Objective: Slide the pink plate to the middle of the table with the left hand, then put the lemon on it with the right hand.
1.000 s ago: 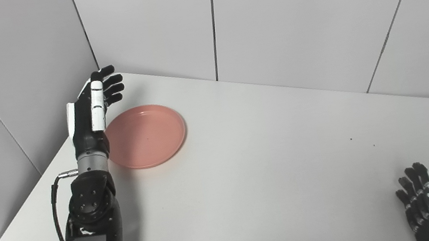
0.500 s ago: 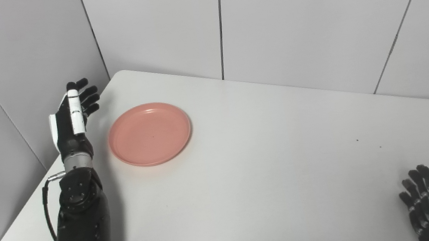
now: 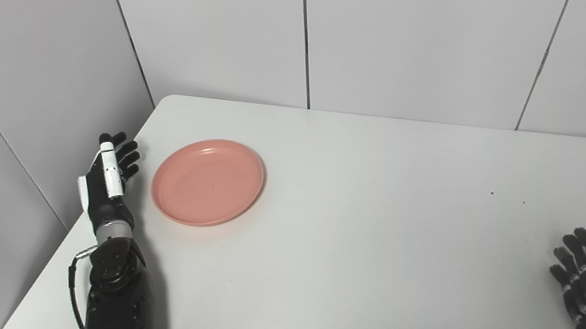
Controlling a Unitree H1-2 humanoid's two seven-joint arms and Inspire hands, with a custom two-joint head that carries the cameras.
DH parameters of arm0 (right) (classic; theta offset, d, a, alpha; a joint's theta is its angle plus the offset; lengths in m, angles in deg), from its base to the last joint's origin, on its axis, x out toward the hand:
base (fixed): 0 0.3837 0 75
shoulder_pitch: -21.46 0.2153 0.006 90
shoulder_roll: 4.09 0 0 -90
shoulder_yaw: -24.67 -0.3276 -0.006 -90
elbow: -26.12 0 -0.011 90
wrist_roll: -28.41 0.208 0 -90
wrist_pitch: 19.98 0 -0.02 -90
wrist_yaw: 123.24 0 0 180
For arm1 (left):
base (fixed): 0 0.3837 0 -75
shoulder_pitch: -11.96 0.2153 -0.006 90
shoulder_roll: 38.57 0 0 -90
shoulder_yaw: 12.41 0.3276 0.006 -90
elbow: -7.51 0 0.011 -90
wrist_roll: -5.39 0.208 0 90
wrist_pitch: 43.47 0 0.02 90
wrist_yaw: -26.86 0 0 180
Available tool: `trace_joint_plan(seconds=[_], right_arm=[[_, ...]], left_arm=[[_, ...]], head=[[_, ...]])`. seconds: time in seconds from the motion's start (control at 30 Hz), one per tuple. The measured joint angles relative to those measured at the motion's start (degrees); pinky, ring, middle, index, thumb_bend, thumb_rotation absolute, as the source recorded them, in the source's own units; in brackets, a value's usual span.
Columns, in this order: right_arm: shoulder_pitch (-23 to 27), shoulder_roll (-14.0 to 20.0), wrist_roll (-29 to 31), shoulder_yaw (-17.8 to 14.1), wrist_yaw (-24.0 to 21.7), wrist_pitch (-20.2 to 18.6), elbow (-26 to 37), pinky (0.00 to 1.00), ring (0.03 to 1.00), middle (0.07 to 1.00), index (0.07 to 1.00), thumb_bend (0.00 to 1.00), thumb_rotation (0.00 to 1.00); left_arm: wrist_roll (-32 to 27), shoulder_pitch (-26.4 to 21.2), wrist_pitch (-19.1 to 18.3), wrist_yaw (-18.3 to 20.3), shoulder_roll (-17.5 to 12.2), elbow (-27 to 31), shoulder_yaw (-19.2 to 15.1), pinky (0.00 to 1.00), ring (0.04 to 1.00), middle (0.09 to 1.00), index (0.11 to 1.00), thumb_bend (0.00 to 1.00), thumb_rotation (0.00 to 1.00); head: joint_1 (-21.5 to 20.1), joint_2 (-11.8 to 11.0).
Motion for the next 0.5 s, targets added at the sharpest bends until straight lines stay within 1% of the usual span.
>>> trace_joint_plan(seconds=[0.07, 0.17, 0.27, 0.4, 0.5], right_arm=[[-0.05, -0.01, 0.03, -0.08, 0.06, 0.00, 0.05, 1.00, 1.000, 1.000, 1.000, 0.54, 0.87], [-0.09, -0.03, 0.08, -0.15, 0.10, 0.00, 0.08, 1.00, 1.000, 1.000, 1.000, 0.51, 0.91], [-0.11, -0.03, 0.13, -0.16, 0.08, 0.00, 0.12, 1.00, 1.000, 1.000, 1.000, 0.53, 0.89], [-0.27, -0.01, 0.14, -0.19, 0.11, 0.00, 0.24, 1.00, 1.000, 1.000, 1.000, 0.53, 0.90], [-0.29, 0.00, 0.17, -0.23, 0.10, 0.00, 0.24, 1.00, 1.000, 1.000, 1.000, 0.52, 0.90]], left_arm=[[-0.77, -0.36, 0.51, -0.12, 0.24, -0.49, -0.01, 0.75, 0.750, 0.745, 0.738, 0.47, 1.00], [-1.54, -0.86, 2.76, -0.06, 0.41, -2.03, 0.03, 0.75, 0.754, 0.748, 0.742, 0.47, 1.00], [-2.03, -1.33, 4.00, 0.01, 0.50, -3.04, 0.47, 0.75, 0.755, 0.746, 0.740, 0.48, 1.00], [-2.37, -1.39, 4.66, 0.22, 0.72, -3.33, 1.44, 0.76, 0.760, 0.749, 0.742, 0.48, 1.00], [-3.25, -1.39, 5.33, 0.74, 1.42, -3.32, 1.87, 0.75, 0.754, 0.744, 0.736, 0.48, 1.00]], head=[[0.00, 0.09], [-0.09, 0.26], [0.09, 0.44], [0.09, 0.53], [0.09, 0.62]])
